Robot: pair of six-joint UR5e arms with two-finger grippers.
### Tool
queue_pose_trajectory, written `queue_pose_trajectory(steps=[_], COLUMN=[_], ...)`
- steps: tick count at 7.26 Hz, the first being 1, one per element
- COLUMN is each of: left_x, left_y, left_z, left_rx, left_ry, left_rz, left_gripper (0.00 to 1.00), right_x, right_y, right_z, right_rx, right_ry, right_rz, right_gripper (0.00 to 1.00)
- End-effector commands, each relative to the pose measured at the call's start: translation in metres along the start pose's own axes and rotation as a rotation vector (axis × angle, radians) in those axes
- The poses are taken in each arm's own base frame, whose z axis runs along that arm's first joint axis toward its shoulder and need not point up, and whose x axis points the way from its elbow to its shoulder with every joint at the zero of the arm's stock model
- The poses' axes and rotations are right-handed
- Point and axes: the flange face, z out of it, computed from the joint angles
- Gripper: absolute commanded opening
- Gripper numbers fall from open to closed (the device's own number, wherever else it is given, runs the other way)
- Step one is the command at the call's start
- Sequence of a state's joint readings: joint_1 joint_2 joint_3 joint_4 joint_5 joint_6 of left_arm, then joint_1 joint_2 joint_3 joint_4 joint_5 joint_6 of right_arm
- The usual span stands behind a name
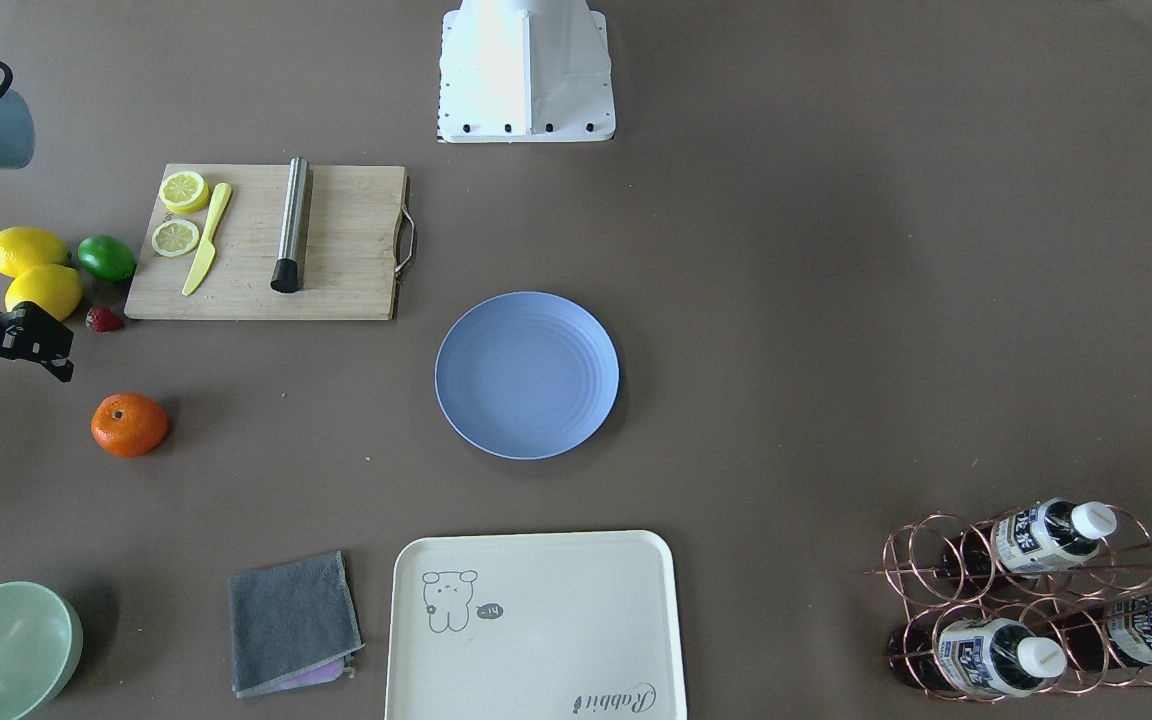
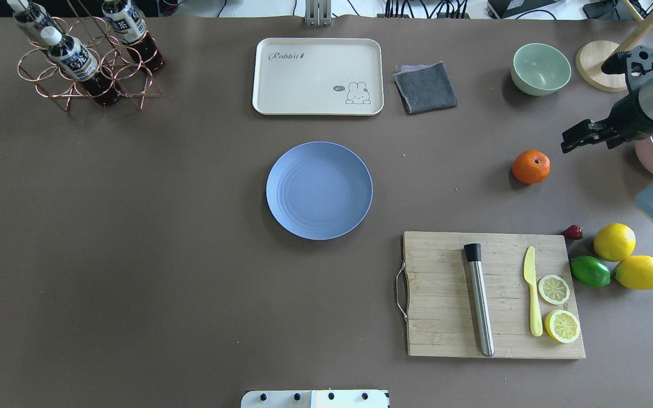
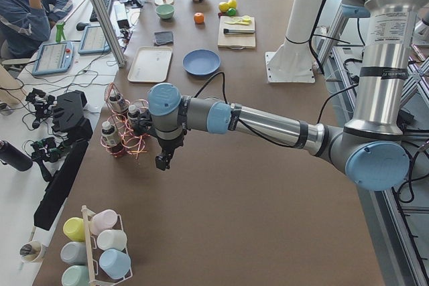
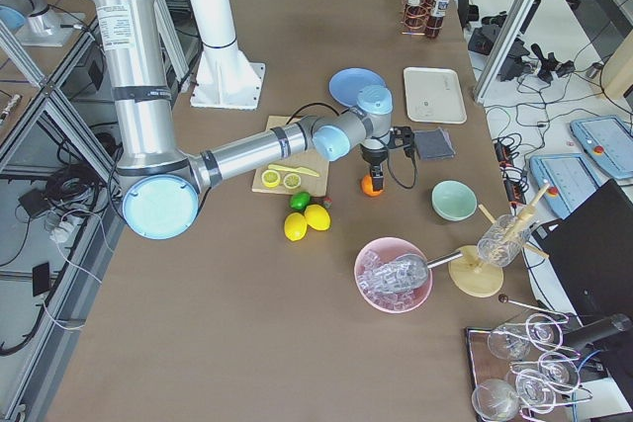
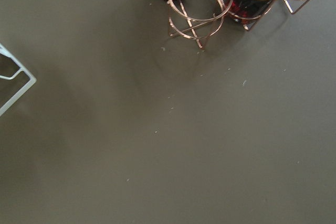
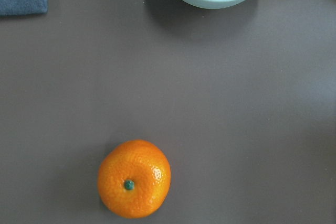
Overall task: Pick orange to plate
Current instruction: 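Lower the right gripper onto the orange and close on it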
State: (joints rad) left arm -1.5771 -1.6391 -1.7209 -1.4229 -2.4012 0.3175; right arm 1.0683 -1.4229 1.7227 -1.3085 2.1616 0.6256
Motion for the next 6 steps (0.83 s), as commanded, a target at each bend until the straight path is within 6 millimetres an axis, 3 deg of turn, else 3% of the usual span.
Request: queue_pose_trajectory(steps=[1,2,3,6], left_x=[-0.033,-0.034,-0.035,-0.037], left_y=[0.027,0.034,0.035,0.043], left_z=[0.012,0.015,0.015,0.019], left_rx=[-0.043,-0.045,-0.045,-0.035], left_ry=[0.015,0.016,0.018,0.018], left_rz=[-0.014,-0.017,-0.017,-0.009], left_gripper=[0.99,0.99,0.99,0.99], right_x=[-0.023,-0.047,-0.058,-0.043], right_y=[-0.019,-0.021,-0.015,-0.011], right_z=[0.020,0.040,0.056,0.101], right_rx=[-0.016,-0.023,-0.019,0.001], right_ry=[0.005,0.023,0.052,0.016], right_rz=[0.035,0.058,0.036,0.021], right_gripper=[1.00,1.00,1.00,1.00])
